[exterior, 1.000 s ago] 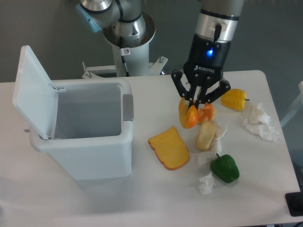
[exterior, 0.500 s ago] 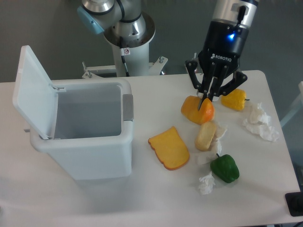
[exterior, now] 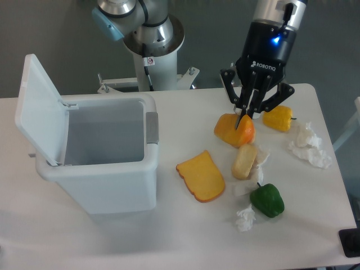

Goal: Place the long bread in the trash can
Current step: 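Lower the gripper onto the orange long bread and close the fingers, then lift the long bread off the table toward the trash can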

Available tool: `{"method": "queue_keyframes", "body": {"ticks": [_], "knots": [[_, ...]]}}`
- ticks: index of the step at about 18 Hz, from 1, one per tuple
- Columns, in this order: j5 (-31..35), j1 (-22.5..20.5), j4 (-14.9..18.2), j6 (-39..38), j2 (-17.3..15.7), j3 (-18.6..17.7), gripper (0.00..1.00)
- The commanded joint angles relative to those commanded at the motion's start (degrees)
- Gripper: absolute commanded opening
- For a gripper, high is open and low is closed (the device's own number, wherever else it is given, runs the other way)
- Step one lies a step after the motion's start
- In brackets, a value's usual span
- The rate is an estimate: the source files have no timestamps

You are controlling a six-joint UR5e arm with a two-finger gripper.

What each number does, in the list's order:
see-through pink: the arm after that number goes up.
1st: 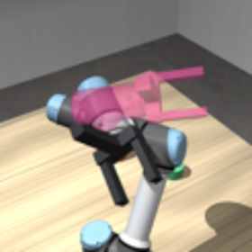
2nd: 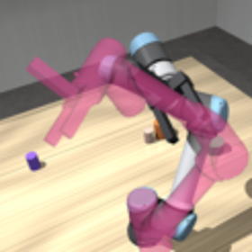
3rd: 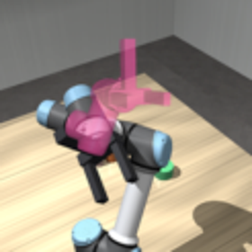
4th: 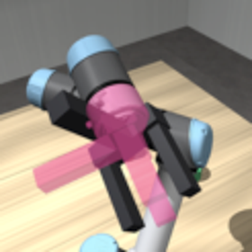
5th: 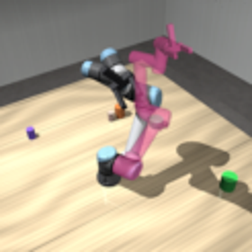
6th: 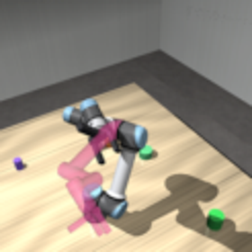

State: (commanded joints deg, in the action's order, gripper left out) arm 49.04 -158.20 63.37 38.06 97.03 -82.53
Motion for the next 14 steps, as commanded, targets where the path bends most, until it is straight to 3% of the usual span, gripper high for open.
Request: {"method": "queue_keyframes", "body": {"ticks": [14], "knots": [[-1.8,0.5,0.0,-0.6,-1.1,-0.1,0.23]]}}
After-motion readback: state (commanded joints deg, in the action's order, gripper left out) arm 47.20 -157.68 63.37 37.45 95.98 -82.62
